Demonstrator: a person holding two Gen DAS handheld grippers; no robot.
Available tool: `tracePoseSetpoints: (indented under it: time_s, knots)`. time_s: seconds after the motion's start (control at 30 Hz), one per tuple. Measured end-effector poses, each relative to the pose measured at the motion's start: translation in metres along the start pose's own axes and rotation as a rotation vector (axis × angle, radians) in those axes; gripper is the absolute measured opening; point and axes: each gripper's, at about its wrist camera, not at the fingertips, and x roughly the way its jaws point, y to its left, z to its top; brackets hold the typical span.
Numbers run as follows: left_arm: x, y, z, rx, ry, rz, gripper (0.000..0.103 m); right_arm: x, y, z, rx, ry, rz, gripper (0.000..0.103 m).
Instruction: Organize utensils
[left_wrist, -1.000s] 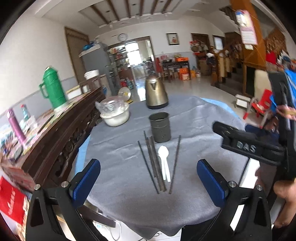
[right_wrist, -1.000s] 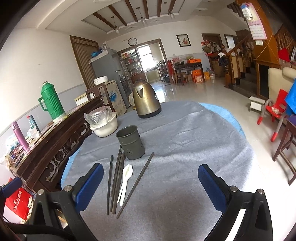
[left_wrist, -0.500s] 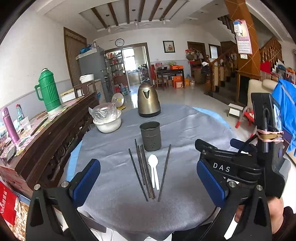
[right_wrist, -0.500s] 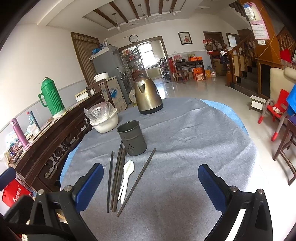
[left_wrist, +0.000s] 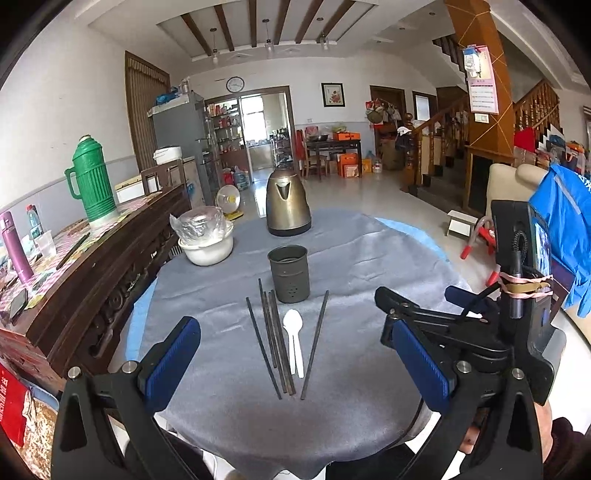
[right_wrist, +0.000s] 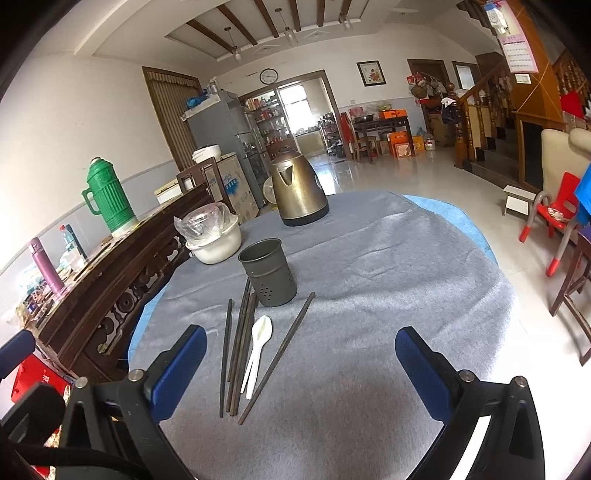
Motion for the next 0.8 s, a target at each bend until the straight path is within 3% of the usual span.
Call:
tracePoseSetpoints:
  time_s: [0.27, 0.43, 0.6, 0.8]
  knots:
    - [0.026, 0.005, -0.008, -0.016, 0.072, 0.017, 0.103, 0.001, -0.004, 0.009, 0.006, 0.003, -0.057, 0.103]
    - [0.029, 0.006, -0.013, -0.003, 0.06, 0.031, 0.103, 0.005, -0.029, 0.005, 0.054, 0.004, -0.13, 0.103]
    - [0.039, 0.014, -0.014, -0.015, 0.078, 0.047, 0.103, 0.007, -0.045, 0.007, 0.103, 0.009, -0.145, 0.103]
    - [0.051, 0.023, -0.016, -0.039, 0.111, 0.041, 0.103, 0.015, -0.032, 0.008, 0.066, 0.015, -0.129, 0.103]
